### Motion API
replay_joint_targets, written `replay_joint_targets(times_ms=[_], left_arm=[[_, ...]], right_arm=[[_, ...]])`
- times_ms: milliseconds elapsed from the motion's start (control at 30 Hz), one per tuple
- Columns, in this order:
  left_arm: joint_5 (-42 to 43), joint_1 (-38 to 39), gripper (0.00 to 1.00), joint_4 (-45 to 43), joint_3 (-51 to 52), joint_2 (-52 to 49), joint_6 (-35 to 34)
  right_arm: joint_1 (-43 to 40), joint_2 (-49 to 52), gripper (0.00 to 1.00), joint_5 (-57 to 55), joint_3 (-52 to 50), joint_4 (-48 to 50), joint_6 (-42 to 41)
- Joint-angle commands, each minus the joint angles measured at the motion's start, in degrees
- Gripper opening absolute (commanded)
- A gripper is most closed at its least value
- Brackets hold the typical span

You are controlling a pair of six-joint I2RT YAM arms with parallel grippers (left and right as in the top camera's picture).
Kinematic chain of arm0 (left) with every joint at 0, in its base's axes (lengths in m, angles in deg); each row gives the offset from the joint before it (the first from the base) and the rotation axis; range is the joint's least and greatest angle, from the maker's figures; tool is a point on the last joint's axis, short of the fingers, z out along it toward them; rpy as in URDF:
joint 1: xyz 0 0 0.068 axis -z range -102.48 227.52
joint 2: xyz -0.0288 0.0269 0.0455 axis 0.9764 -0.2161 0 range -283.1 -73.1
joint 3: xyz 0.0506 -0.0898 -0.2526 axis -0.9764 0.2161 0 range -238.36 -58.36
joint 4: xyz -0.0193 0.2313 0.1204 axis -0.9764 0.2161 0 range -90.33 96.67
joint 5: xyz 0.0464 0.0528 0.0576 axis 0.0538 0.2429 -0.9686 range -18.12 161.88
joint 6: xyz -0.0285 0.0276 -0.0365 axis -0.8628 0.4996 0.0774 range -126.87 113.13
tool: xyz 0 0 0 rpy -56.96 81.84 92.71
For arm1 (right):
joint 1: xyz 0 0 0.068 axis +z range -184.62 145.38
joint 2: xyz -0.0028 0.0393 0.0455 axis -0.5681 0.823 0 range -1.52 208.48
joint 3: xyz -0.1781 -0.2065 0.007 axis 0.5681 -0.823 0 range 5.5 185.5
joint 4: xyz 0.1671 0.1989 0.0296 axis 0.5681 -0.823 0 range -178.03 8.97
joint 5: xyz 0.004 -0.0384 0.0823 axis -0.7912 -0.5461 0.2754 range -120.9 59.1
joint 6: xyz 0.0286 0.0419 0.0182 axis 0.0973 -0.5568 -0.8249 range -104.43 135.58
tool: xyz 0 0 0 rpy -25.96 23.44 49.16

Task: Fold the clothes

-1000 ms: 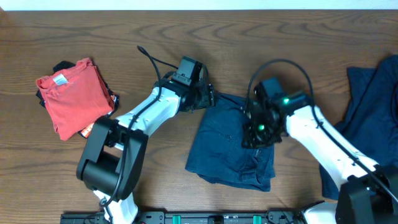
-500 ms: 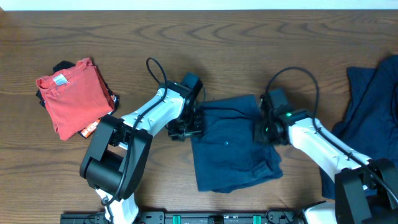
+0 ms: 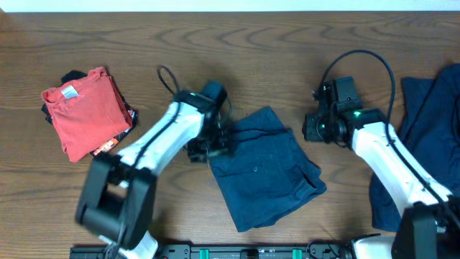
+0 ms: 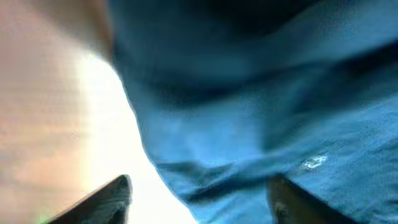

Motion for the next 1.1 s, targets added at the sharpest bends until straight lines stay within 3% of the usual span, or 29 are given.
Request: replay_joint_targets(times_ms=[0, 133, 300, 700, 933, 1067], left_arm=[[-3.1, -1.31, 0.8, -6.58, -2.38, 4.87, 5.49], [-3.06, -0.7, 0.8, -14.23, -2.34, 4.96, 15.21], [1.01, 1.29, 0.8, -15.26, -2.34, 1.16, 24.33], [3.89, 7.45, 0.8, -16.79, -2.34, -6.36, 29.62], [3.82, 8.74, 0.98, -21.97, -2.34, -6.62, 29.62], [3.89, 8.85, 0.99, -24.59, -2.34, -8.2, 29.62]], right_arm=[[-0.02, -2.73, 0.4, 2.54, 1.07, -8.24, -7.32], [0.02, -2.75, 0.43, 2.64, -0.04, -19.5, -13.53], [0.87, -2.75, 0.46, 8.63, -4.35, -22.84, -14.4], [5.29, -2.75, 0.55, 13.16, -7.45, -21.35, -14.6], [3.96, -3.21, 0.52, 14.21, -4.92, -21.77, -14.6], [3.48, -4.9, 0.53, 14.19, -1.55, -22.82, -14.56]])
